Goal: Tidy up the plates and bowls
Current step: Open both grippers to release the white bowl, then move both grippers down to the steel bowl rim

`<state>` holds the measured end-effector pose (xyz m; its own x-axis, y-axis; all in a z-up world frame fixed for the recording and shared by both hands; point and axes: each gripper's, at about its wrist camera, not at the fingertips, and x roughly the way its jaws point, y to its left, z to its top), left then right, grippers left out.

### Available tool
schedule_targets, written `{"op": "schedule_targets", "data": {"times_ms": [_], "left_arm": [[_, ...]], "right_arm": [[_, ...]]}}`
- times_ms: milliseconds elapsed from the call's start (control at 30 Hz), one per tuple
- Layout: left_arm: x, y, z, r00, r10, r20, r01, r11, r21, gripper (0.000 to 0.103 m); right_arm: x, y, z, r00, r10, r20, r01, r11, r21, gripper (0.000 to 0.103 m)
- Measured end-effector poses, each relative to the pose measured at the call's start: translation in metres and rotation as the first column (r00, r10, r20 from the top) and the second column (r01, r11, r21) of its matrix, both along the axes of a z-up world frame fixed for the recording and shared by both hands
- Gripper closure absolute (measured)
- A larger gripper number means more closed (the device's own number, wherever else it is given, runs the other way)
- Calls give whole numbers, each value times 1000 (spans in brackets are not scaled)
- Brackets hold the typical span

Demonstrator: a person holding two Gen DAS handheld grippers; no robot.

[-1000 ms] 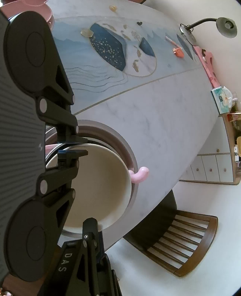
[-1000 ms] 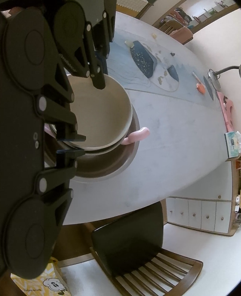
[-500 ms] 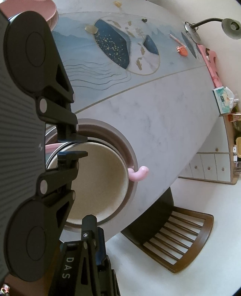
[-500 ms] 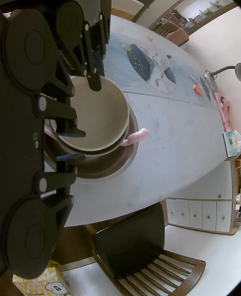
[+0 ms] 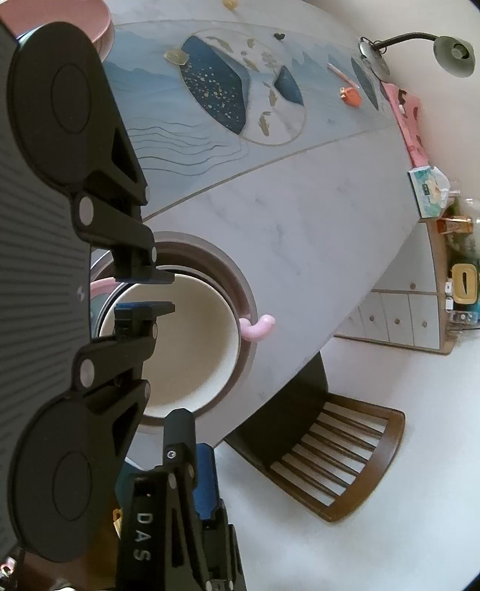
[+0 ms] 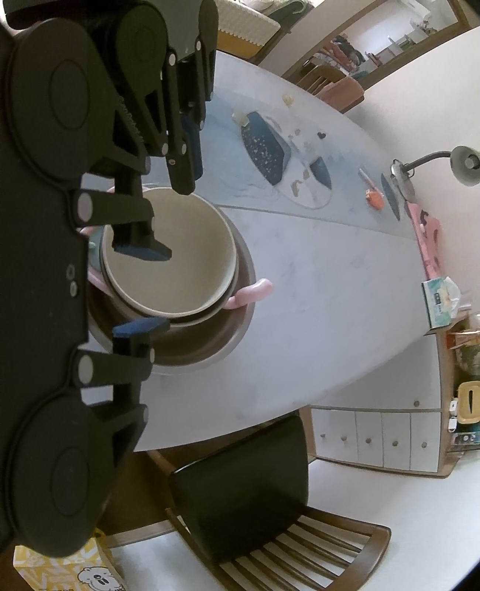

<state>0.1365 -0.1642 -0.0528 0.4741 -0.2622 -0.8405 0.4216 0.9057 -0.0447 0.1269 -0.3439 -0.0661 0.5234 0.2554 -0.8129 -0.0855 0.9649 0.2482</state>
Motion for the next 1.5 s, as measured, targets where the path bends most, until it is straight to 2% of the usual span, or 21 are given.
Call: {"op": "schedule_targets", "data": {"times_ms": [233, 333, 367, 400, 467, 533, 667, 800, 1033, 1267, 1500], "left_arm": [[-3, 11, 6, 1000, 7, 7, -7, 999, -36, 93], [-2, 19, 7, 1000, 27, 9, -26, 998, -53, 76], [-2, 22, 8, 999, 34, 14, -34, 998, -58, 65], [-2, 25, 8, 999, 44, 21, -43, 997, -61, 51], [-3, 30, 10, 997, 62, 40, -60, 996, -66, 41], [0, 34, 10, 997, 69, 39, -66, 996, -67, 41], [6, 43, 8, 995, 92, 42, -90, 994, -55, 33], [12, 50, 0, 993, 99, 60, -97, 995, -33, 31], [31, 58, -28, 995, 103, 5, -103, 994, -39, 31], [46, 61, -51, 996, 70, -59, -74, 995, -66, 31], [58, 63, -69, 989, 76, -124, -86, 993, -75, 32]], "right_arm": [[-8, -8, 7, 1000, -4, 28, 4, 1000, 8, 55], [-10, -14, 9, 999, -13, 37, 12, 1000, 15, 51], [-11, -17, 9, 999, -17, 39, 16, 1000, 19, 49], [-11, -19, 9, 999, -21, 42, 20, 1000, 22, 45], [-13, -24, 10, 998, -27, 52, 25, 999, 30, 40], [-14, -28, 10, 998, -30, 61, 28, 999, 28, 38], [-16, -34, 9, 995, -33, 89, 33, 999, -5, 18], [-14, -42, -1, 995, -35, 88, 37, 999, -21, 9], [-5, -58, -30, 998, -54, 34, 54, 999, 5, 10], [3, -65, -54, 998, -57, -26, 58, 998, 24, 22], [14, -62, -71, 996, -50, -75, 52, 998, 26, 32]]}}
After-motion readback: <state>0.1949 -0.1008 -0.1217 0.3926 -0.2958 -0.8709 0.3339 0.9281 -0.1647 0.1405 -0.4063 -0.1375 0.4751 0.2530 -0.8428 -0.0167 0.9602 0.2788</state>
